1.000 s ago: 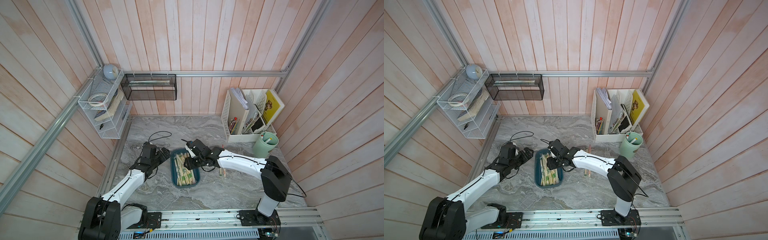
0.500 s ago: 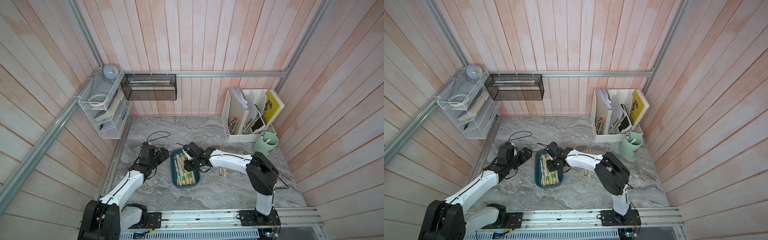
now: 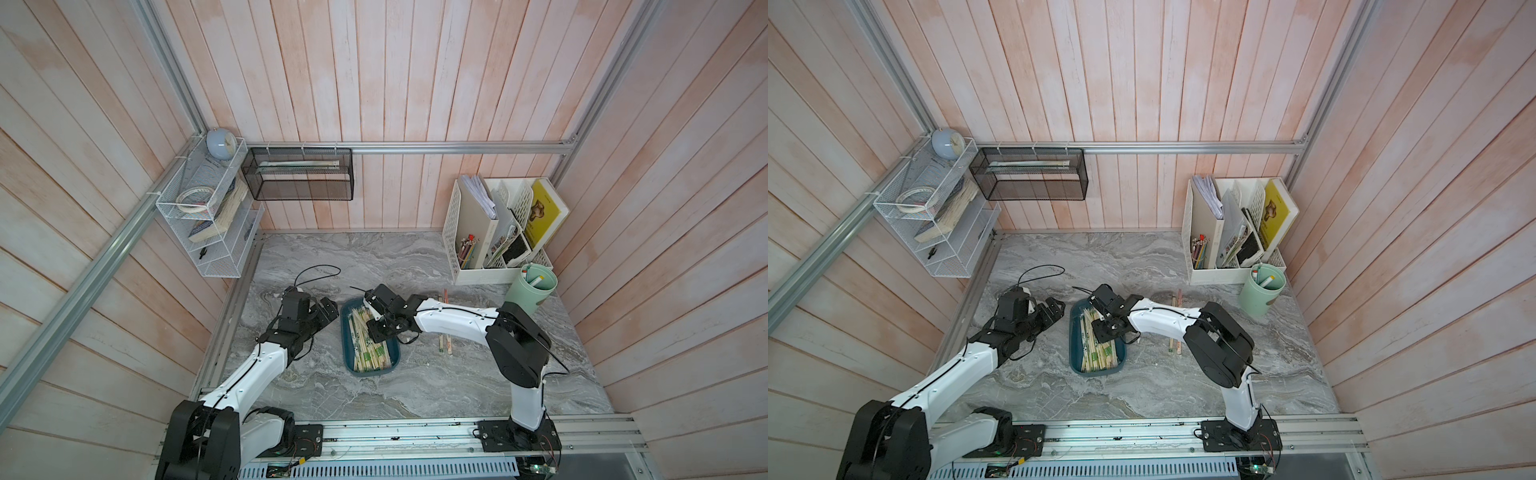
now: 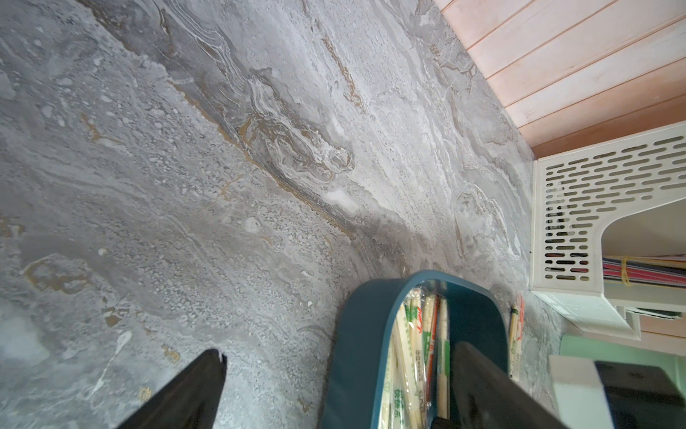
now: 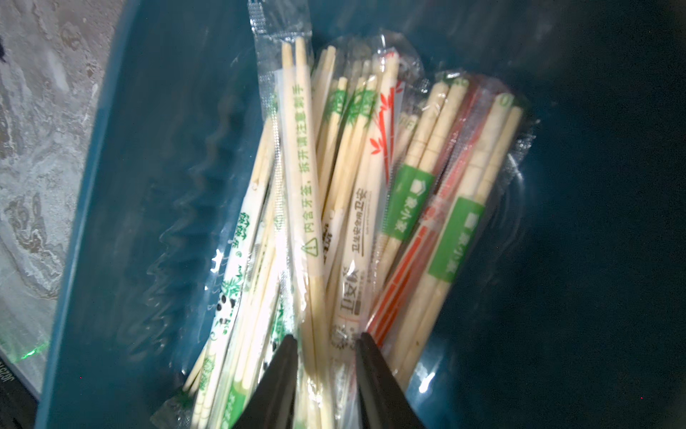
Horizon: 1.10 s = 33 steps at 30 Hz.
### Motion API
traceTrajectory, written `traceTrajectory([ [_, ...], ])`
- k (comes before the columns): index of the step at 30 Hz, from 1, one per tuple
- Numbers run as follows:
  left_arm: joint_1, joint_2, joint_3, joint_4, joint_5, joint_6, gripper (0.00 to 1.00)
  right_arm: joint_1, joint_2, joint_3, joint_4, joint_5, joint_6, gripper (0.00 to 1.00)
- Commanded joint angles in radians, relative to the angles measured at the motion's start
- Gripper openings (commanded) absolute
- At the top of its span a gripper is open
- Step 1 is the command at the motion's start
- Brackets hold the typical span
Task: Take the paired disposable chopsticks out of the storage box
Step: Pick up the paired disposable chopsticks from the storage box.
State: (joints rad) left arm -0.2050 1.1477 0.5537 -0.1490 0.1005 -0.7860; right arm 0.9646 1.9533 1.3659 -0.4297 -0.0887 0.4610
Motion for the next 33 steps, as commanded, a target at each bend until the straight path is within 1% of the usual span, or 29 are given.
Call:
traceTrajectory([
  [1, 0.006, -0.013, -0.017, 0.025, 0.018, 0.004, 1.0, 0.008, 0.029, 0.031, -0.036, 0.014, -0.019, 0.3],
  [10, 0.006, -0.015, -0.021, 0.031, 0.022, 0.002, 1.0, 0.011, 0.05, 0.041, -0.044, 0.018, -0.024, 0.28],
  [15, 0.006, -0.015, -0.024, 0.035, 0.023, 0.002, 1.0, 0.013, 0.049, 0.042, -0.046, 0.017, -0.024, 0.22],
  [17, 0.006, -0.015, -0.026, 0.035, 0.024, 0.001, 1.0, 0.012, 0.045, 0.042, -0.046, 0.014, -0.022, 0.21],
  [18, 0.006, -0.016, -0.026, 0.035, 0.025, 0.001, 1.0, 0.013, 0.043, 0.042, -0.045, 0.012, -0.022, 0.19],
  [20, 0.006, -0.015, -0.027, 0.037, 0.027, -0.001, 1.0, 0.013, 0.038, 0.045, -0.045, 0.009, -0.022, 0.18],
  [23, 0.006, -0.014, -0.026, 0.039, 0.026, -0.001, 1.0, 0.012, 0.033, 0.045, -0.044, 0.003, -0.022, 0.12],
  [26, 0.006, -0.013, -0.025, 0.039, 0.03, -0.001, 1.0, 0.013, 0.026, 0.047, -0.043, 0.0, -0.019, 0.1],
  [28, 0.006, -0.011, -0.024, 0.042, 0.031, -0.001, 1.0, 0.013, 0.019, 0.047, -0.04, -0.005, -0.018, 0.05],
  [33, 0.006, -0.012, -0.022, 0.043, 0.036, -0.001, 1.0, 0.013, -0.002, 0.046, -0.023, -0.016, -0.009, 0.04],
])
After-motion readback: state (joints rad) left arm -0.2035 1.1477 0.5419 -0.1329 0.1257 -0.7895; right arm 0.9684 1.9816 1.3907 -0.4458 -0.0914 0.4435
